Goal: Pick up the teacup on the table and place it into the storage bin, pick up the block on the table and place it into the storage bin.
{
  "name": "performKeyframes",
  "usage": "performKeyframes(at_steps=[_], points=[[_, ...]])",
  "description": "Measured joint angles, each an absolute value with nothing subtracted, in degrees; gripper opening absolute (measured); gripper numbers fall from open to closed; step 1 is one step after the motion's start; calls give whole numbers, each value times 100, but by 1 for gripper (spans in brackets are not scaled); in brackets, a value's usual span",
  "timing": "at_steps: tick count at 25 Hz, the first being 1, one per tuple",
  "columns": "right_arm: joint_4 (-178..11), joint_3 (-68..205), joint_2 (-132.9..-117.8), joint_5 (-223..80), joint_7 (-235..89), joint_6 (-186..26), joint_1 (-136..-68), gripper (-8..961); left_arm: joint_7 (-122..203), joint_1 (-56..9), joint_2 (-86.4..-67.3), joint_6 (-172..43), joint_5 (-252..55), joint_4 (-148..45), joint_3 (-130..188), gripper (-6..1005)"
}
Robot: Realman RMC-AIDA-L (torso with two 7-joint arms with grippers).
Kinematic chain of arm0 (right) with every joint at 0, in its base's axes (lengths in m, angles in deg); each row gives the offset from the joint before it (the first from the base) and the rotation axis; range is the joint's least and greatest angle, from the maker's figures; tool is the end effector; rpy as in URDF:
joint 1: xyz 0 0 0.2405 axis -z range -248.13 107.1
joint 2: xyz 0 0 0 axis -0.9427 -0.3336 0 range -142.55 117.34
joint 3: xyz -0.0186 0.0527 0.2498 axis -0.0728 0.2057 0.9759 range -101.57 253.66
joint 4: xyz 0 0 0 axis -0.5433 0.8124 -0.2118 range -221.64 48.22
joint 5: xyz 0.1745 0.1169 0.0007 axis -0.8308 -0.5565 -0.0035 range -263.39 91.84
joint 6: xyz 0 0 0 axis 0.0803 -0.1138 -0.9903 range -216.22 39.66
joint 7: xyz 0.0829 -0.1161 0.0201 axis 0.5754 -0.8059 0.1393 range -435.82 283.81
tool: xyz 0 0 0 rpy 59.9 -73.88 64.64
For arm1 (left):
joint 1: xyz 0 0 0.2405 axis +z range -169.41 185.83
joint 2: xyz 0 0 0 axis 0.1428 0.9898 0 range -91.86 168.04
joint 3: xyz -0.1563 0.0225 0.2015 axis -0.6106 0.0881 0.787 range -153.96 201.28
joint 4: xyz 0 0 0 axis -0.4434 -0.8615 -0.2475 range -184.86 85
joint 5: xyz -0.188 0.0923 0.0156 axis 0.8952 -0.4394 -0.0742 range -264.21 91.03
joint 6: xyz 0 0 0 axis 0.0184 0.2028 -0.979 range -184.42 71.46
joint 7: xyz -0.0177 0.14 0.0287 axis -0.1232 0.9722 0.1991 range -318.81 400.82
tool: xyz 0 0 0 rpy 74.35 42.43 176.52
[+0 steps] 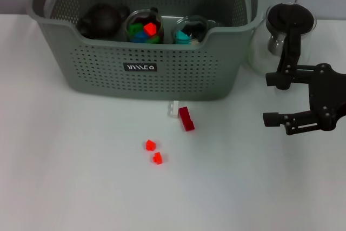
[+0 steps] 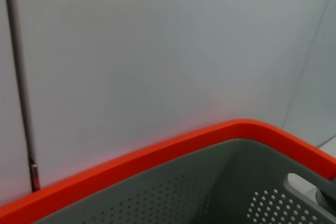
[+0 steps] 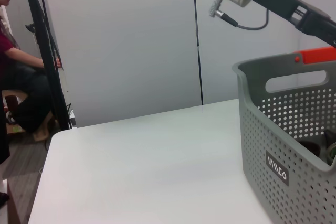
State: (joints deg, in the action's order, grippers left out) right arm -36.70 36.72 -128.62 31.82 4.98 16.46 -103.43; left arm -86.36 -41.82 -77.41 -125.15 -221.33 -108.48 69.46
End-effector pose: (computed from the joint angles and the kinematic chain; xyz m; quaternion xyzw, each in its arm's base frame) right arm 0.2283 0.3306 0.0509 -0.9707 0.0951 0.2104 0.0664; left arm -0.1425 0.4682 0.0849 -0.8915 -0.3011 -0.1278 0.3135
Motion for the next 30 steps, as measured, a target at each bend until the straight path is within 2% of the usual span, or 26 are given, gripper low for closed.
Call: performKeyframes(at_steps=[1, 6, 13, 16, 20, 24, 30], points=[[-3670, 3672, -12862, 3182, 496, 1647, -10341, 927, -8639, -4111, -7777, -12663, -22112, -11061, 6940, 650], [-3671, 3675, -12879, 3179, 450, 1657, -10338, 927, -8655, -3781, -8016, -13509, -21983, -12180, 6938, 846], [-3681, 3709, -12912, 3172, 449, 1631, -10339, 927, -7943, -2793, -8585, -15573, -21121, -14100, 7436, 906], [-3681, 3725, -12918, 3144, 451, 1593, -10323, 927, -7686, -2184, -8617, -15669, -20967, -14381, 8214, 931], [-3681, 3744, -12919, 3133, 487, 1574, -10316, 928, -7316, -1814, -8635, -15890, -21090, -14447, 8925, 939], [-3691, 3762, -12944, 3097, 494, 1558, -10315, 928, -6914, -1756, -8653, -15824, -21340, -14006, 9294, 939], [-3695, 3838, -12984, 3070, 512, 1556, -10309, 928, -6845, -2041, -8633, -15475, -22151, -13329, 10025, 938]])
